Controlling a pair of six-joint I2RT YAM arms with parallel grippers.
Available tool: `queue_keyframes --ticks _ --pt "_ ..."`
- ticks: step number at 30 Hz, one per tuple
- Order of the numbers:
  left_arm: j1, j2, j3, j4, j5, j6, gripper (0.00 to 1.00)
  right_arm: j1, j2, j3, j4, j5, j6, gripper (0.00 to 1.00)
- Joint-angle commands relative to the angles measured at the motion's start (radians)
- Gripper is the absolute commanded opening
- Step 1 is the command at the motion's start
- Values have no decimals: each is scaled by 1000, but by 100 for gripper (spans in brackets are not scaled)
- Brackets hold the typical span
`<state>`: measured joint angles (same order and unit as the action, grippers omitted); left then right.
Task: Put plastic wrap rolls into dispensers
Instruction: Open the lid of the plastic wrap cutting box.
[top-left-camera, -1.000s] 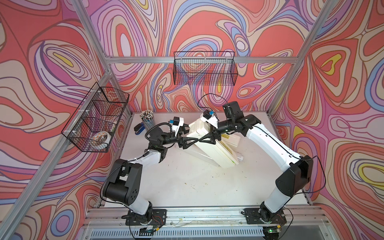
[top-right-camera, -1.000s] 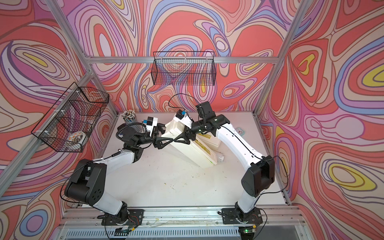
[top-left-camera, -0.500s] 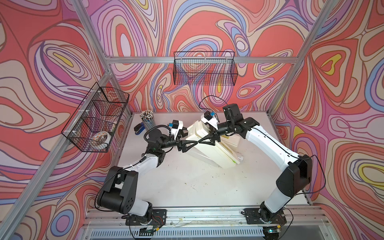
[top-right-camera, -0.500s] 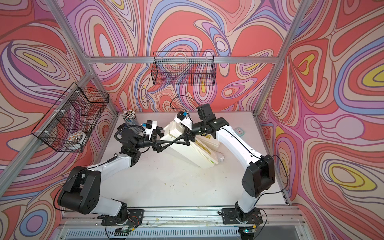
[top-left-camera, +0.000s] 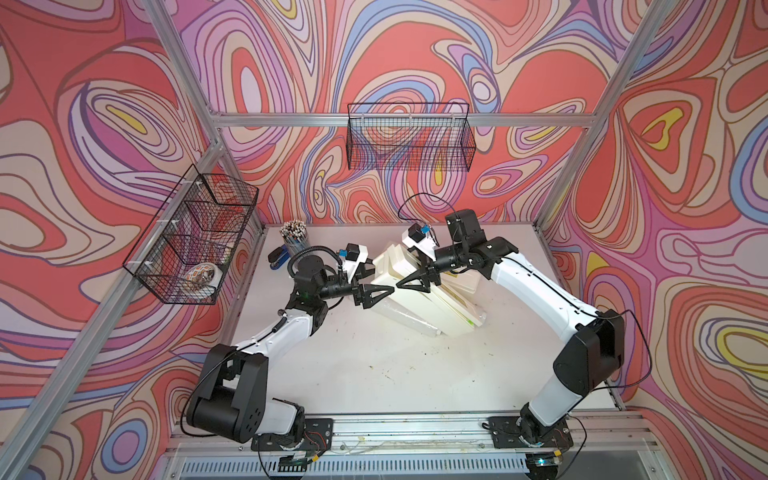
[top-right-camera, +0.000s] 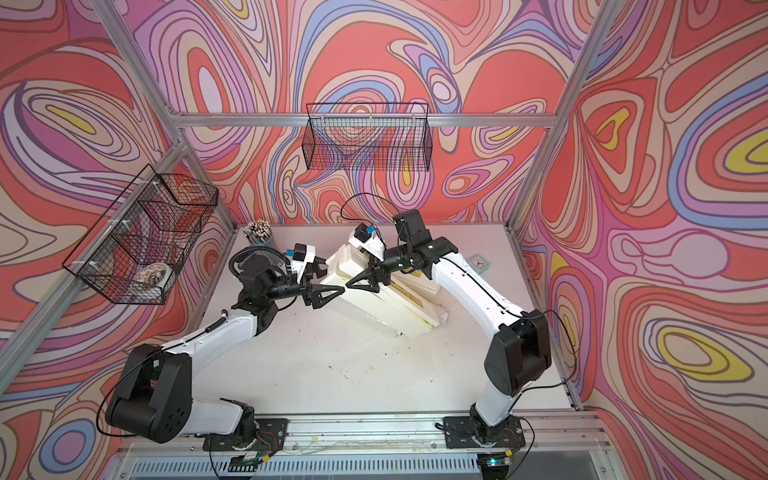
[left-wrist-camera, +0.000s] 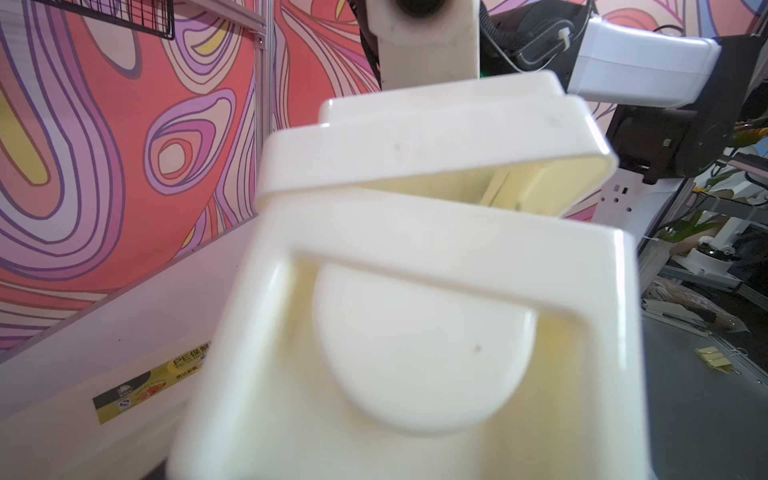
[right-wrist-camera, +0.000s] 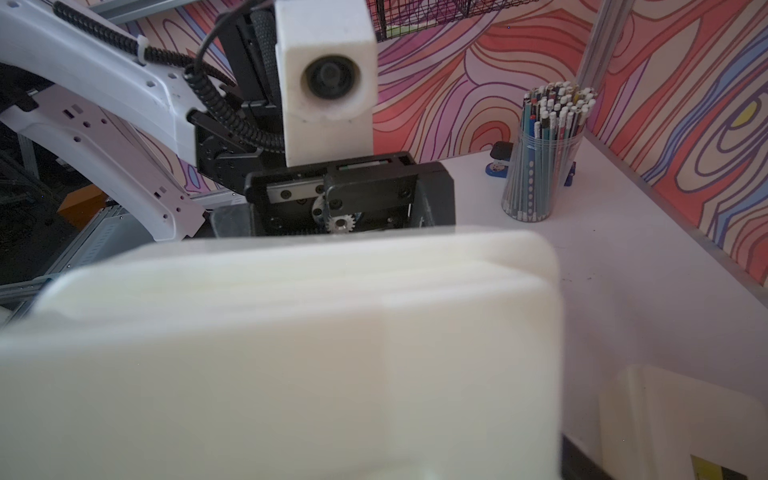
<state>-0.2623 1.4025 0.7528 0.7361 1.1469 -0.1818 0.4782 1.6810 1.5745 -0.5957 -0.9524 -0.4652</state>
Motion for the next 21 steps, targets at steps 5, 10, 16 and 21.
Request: queue_keyframes --ticks 5,10,16,21 --pt "-11 -14 21 -156 -49 289 0 -79 -62 -17 115 312 239 35" --pt "-5 -9 23 -196 -65 307 0 -79 -100 -73 188 423 260 35" --pt "8 1 13 -176 -77 293 0 -81 -128 -116 227 390 252 36" --pt "8 18 13 -54 -88 216 25 -77 -87 -88 117 160 180 39"
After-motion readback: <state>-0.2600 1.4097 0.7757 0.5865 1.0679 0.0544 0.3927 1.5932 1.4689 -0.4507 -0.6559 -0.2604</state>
